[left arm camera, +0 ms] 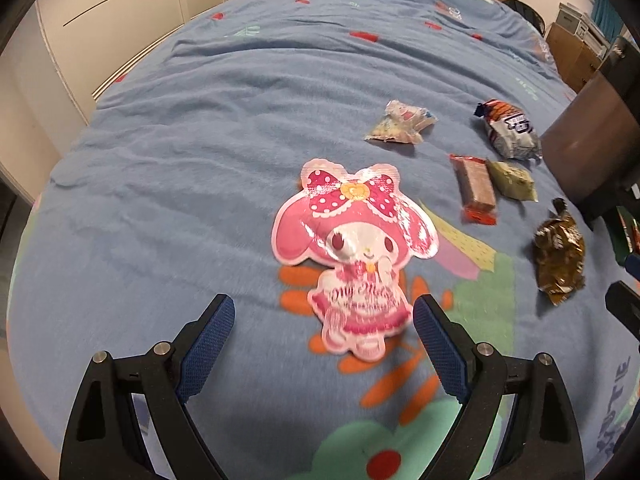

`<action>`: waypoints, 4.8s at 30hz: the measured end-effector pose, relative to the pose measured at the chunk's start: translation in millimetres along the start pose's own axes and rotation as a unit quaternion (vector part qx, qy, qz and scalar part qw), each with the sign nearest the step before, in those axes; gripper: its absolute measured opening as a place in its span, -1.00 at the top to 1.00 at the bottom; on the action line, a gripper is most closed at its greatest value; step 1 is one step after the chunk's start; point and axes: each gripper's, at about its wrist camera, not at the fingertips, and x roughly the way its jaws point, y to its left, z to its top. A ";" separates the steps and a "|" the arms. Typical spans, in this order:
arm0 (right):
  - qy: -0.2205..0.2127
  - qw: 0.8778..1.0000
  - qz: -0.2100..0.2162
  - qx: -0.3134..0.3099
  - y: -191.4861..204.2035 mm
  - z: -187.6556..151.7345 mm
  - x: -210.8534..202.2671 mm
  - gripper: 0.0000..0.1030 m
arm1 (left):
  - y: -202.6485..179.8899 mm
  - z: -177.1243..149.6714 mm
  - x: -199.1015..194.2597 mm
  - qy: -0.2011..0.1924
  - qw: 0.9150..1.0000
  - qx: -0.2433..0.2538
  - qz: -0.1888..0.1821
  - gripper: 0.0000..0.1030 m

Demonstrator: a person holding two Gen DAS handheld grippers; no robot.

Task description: Organize snacks

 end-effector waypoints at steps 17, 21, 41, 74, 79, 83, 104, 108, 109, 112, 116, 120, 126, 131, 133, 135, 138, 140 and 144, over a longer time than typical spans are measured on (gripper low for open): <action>0.066 0.998 0.001 0.010 -8.4 17.7 75.5 -1.00 | -13.6 15.7 38.3 0.028 0.999 0.021 0.030 -0.71; 0.075 0.997 0.003 0.011 -8.9 16.2 81.8 -1.00 | -14.5 19.6 41.2 0.033 0.998 0.027 0.035 -0.70; 0.077 0.997 0.031 0.011 -15.2 6.8 78.0 -1.00 | -51.2 7.7 18.5 0.016 0.998 0.057 0.036 0.54; 0.043 0.999 0.030 -0.003 -5.4 -6.0 19.9 -1.00 | -56.4 -20.2 -43.4 -0.019 0.998 0.051 0.033 0.66; 0.041 0.999 0.033 -0.004 -2.9 -15.1 6.8 -1.00 | -58.7 -30.5 -51.9 -0.018 0.998 0.055 0.031 0.66; 0.039 0.999 0.034 -0.003 -2.9 -23.9 -4.2 -1.00 | -63.0 -39.7 -58.7 -0.019 0.998 0.061 0.030 0.66; 0.032 0.999 0.021 0.017 -24.8 -74.7 -45.8 -1.00 | -95.7 -82.8 -88.1 -0.025 0.994 0.108 0.022 0.66; 0.030 0.999 0.014 0.030 -38.0 -85.2 -53.7 -1.00 | -112.6 -90.6 -90.2 -0.023 0.992 0.121 0.013 0.66; 0.028 0.999 0.012 0.035 -41.9 -87.8 -56.0 -1.00 | -117.6 -92.7 -91.2 -0.023 0.992 0.127 0.010 0.66; 0.023 0.998 0.003 0.051 -57.2 -96.4 -64.0 -1.00 | -132.4 -98.9 -93.5 -0.021 0.990 0.143 0.002 0.66; 0.022 0.997 -0.011 0.078 -81.6 -108.7 -70.5 -1.00 | -154.7 -107.6 -97.9 -0.019 0.985 0.169 -0.009 0.66; 0.020 0.994 -0.024 0.108 -108.9 -123.2 -78.1 -1.00 | -176.7 -114.4 -104.3 -0.022 0.980 0.197 -0.020 0.66; 0.015 0.987 -0.044 0.153 -151.9 -144.5 -90.1 -1.00 | -206.4 -122.9 -109.5 -0.021 0.973 0.228 -0.034 0.66; 0.007 0.980 -0.058 0.189 -185.8 -157.6 -98.8 -1.00 | -228.3 -129.0 -110.8 -0.020 0.967 0.252 -0.038 0.66; 0.004 0.978 -0.063 0.200 -197.6 -161.5 -101.6 -1.00 | -236.4 -130.5 -110.3 -0.019 0.964 0.261 -0.040 0.66; 0.001 0.975 -0.068 0.210 -208.5 -164.7 -104.3 -1.00 | -244.3 -133.1 -110.1 -0.018 0.962 0.270 -0.041 0.66; -0.003 0.971 -0.073 0.226 -224.0 -170.2 -108.4 -1.00 | -257.2 -137.7 -109.7 -0.015 0.958 0.282 -0.043 0.66; -0.007 0.969 -0.075 0.237 -233.0 -173.9 -110.7 -1.00 | -264.5 -139.9 -109.1 -0.014 0.956 0.289 -0.045 0.66; -0.012 0.963 -0.079 0.256 -250.5 -181.3 -113.3 -1.00 | -278.3 -143.8 -109.6 -0.012 0.951 0.304 -0.047 0.66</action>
